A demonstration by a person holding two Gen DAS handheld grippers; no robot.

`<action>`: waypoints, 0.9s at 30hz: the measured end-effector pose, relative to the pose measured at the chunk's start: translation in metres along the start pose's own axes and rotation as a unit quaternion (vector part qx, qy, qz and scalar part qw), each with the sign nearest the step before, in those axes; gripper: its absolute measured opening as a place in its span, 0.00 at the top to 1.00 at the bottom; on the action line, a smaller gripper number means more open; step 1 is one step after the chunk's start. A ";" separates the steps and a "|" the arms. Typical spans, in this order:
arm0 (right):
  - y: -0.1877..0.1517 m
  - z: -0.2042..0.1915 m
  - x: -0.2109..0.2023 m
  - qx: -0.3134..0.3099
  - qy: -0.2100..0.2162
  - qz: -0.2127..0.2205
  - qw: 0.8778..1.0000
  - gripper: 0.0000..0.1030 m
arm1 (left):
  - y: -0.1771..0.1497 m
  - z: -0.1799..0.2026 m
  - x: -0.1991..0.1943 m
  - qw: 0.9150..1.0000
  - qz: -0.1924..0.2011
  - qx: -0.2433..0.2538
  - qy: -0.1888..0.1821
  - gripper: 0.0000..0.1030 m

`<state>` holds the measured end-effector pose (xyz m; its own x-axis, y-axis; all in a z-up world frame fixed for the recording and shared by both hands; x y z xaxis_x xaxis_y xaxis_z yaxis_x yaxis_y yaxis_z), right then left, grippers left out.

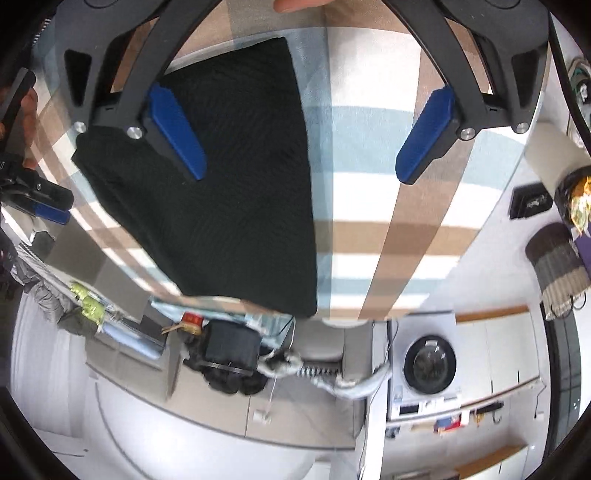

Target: Fold small clothes

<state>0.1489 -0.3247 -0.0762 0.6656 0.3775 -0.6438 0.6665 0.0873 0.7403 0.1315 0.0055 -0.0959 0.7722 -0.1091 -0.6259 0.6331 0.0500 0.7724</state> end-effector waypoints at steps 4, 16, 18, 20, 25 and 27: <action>0.003 -0.008 -0.011 -0.010 0.019 0.023 1.000 0.00 | 0.005 0.007 -0.012 1.000 0.030 0.002 -0.002 0.01; -0.010 -0.014 -0.026 -0.024 0.015 0.079 0.996 0.00 | -0.006 0.026 -0.030 0.997 0.073 0.034 0.020 0.01; -0.010 -0.013 -0.028 -0.026 0.010 0.090 0.996 0.00 | -0.008 0.026 -0.030 0.997 0.073 0.028 0.021 0.01; -0.009 -0.012 -0.029 -0.032 0.001 0.097 0.995 0.00 | -0.010 0.022 -0.030 0.997 0.072 0.017 0.018 0.01; -0.011 -0.014 -0.030 -0.045 -0.007 0.106 0.993 0.00 | -0.010 0.012 -0.030 0.997 0.074 -0.004 0.013 0.01; -0.011 -0.015 -0.032 -0.048 -0.008 0.111 0.993 0.00 | -0.011 0.011 -0.029 0.997 0.075 -0.005 0.012 0.01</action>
<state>0.1151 -0.3236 -0.0608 0.7985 0.3821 -0.4652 0.4681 0.0918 0.8789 0.1014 -0.0027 -0.0848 0.8594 -0.0764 -0.5055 0.5104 0.0731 0.8568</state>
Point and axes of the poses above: each gripper's, at about its wrist camera, not at the fingertips, and x roughly the way its jaws point, z to its right, y to its top, the point moved 9 cm from there along x, roughly the way its jaws point, and after that the axes turned 3 degrees about -z, right-handed, at the moved point
